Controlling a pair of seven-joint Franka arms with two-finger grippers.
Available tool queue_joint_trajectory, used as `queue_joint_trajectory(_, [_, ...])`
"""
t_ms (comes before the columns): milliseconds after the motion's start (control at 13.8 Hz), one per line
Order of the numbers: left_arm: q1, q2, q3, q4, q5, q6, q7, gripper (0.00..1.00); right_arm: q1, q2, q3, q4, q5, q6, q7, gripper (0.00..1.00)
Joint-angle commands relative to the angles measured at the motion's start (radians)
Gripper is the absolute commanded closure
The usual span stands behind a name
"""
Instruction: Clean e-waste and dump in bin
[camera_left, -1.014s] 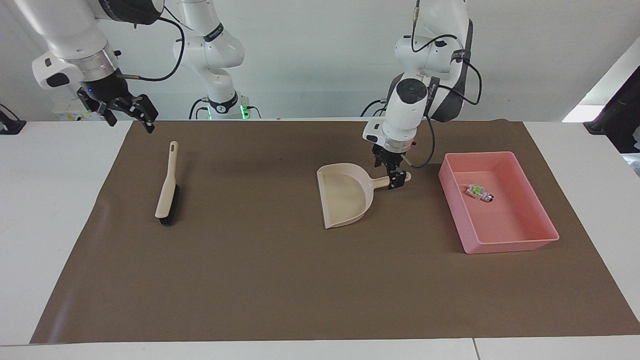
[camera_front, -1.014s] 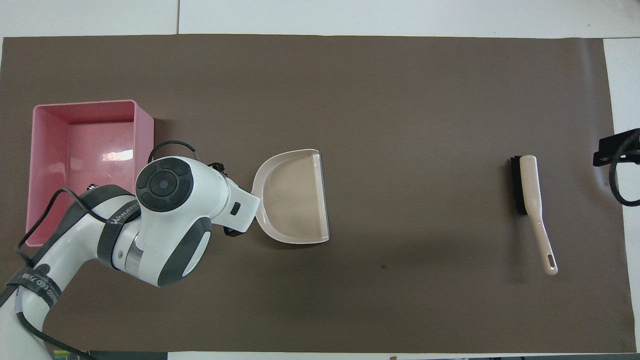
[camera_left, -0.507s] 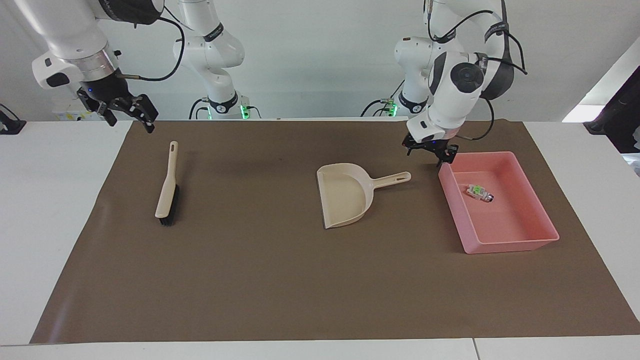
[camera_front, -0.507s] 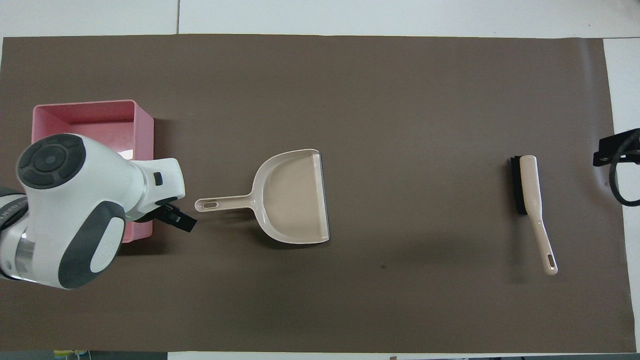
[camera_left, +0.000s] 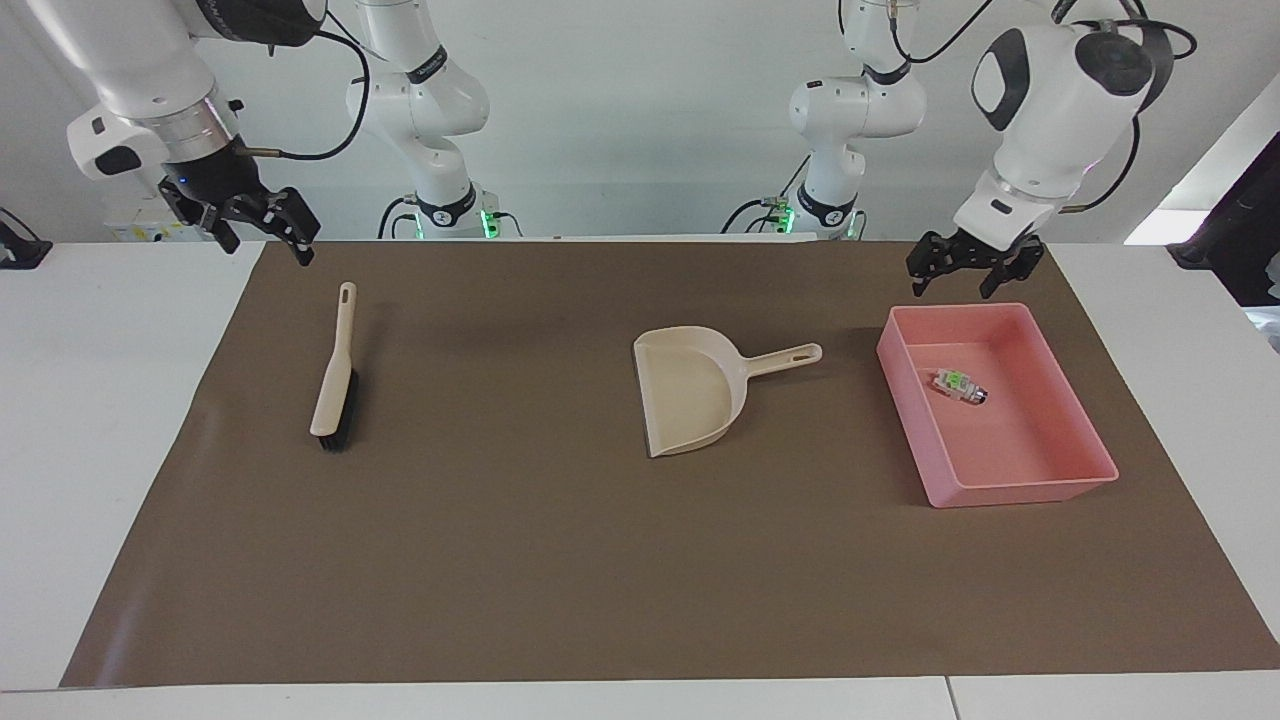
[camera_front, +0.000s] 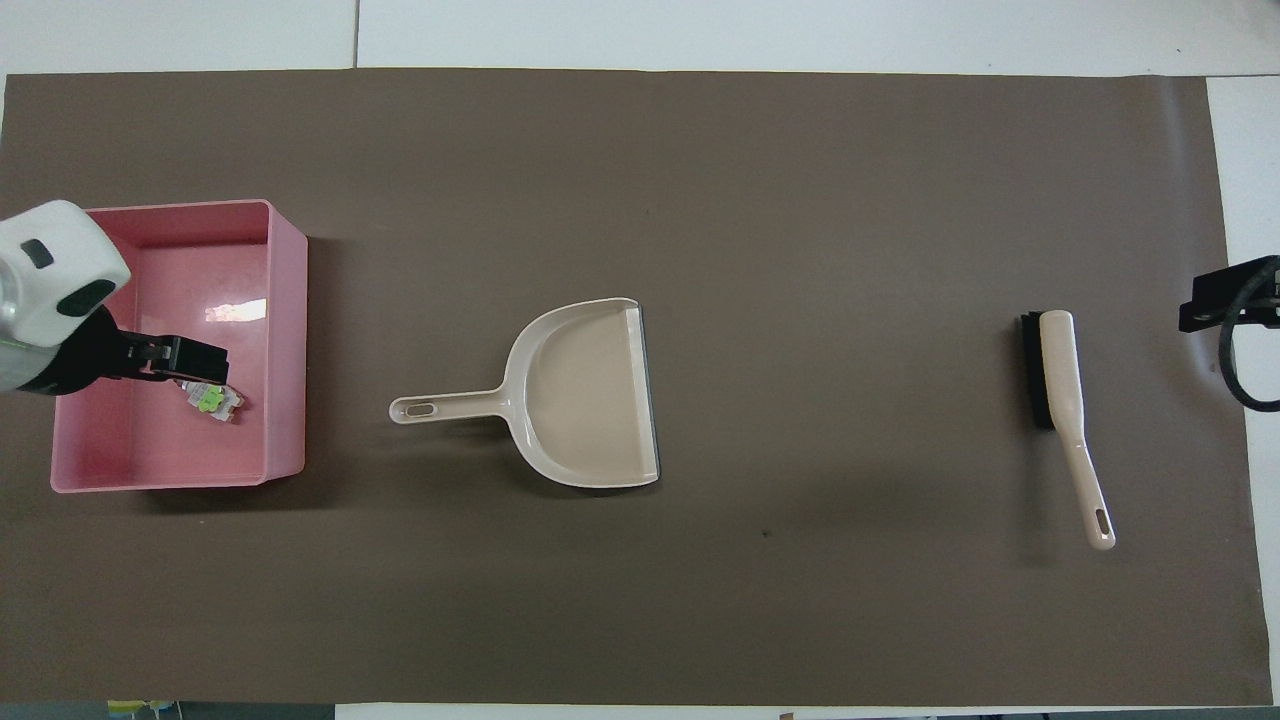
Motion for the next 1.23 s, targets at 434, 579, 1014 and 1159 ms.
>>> queue_joint_trajectory(434, [0.045, 0.104, -0.008, 0.232, -0.002, -0.125, -0.026, 0.00, 0.003, -0.021, -0.003, -0.029, 0.023, 0.024, -0.061, 0.00])
queue_joint_trajectory(579, [0.040, 0.104, -0.009, 0.233, 0.001, -0.124, -0.026, 0.00, 0.000, -0.021, -0.005, -0.027, 0.023, 0.022, -0.058, 0.00])
queue_joint_trajectory(1014, [0.036, 0.060, -0.009, 0.186, 0.001, -0.138, -0.016, 0.00, -0.038, -0.012, -0.020, -0.016, 0.137, 0.022, -0.062, 0.00])
queue_joint_trajectory(1159, [0.033, 0.054, -0.011, 0.179, 0.003, -0.138, -0.023, 0.00, -0.037, -0.015, -0.011, -0.023, 0.109, 0.022, -0.070, 0.00])
